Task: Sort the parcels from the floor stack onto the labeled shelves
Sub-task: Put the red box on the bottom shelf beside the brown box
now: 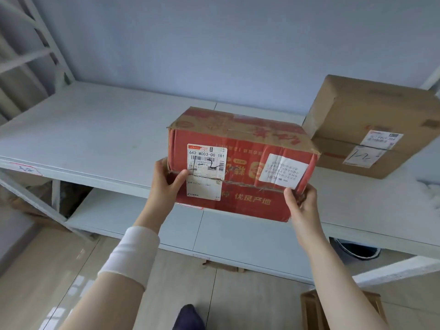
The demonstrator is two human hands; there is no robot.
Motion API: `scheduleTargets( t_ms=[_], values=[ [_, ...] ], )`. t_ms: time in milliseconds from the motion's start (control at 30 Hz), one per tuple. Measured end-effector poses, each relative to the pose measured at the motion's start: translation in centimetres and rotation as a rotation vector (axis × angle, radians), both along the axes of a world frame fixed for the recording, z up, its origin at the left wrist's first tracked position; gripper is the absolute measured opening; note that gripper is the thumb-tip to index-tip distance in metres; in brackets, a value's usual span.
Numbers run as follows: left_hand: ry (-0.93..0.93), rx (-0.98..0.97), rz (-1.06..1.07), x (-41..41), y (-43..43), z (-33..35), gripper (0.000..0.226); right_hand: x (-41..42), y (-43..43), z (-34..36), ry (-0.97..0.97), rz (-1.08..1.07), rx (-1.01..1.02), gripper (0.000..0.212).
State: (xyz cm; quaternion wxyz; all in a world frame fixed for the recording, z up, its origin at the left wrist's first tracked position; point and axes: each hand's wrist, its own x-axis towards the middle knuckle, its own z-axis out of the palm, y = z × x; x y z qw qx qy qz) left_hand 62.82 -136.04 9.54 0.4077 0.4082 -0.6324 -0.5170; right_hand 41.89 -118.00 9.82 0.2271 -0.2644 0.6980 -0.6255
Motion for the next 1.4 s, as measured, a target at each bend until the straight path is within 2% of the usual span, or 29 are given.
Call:
scheduleTargets(
  t_ms=[100, 333, 533, 700, 1033, 1400],
  values=[
    [-0.016, -0.001, -0.024, -0.1, -1.1, -1.3, 0.027, -0.4, -0.7, -1.4, 0.039, 0.003, 0.027, 0.029],
    [-0.048, -0.077, -0.120, -0.1, -2.8, -4.0, 0.031, -0.7, -1.0, -4.3, 0.061, 0.038, 0.002, 0.036],
    [-0.041, -0.104, -0.156, 0.6, -3.0, -5.9, 0.057, -1.0, -0.4, -6.2, 0.017, 0.037, -0.019, 0.065],
    [-0.002, -0.105, -0.118, -1.5, -4.1, -6.5, 0.063, -1.7, -2.0, -6.8, 0.070, -0.084, 0.007, 0.050],
    [0.044, -0.098, -0.140, -6.6, -11.6, -5.8, 0.054, -6.6, -9.7, -6.2, 0.094, -0.097, -0.008, 0.046],
    [0.002, -0.091, -0.154, -10.2, -16.3, -5.7, 0.053, -10.6, -14.7, -7.1, 0.115, -0.077, -0.020, 0.051]
  ],
)
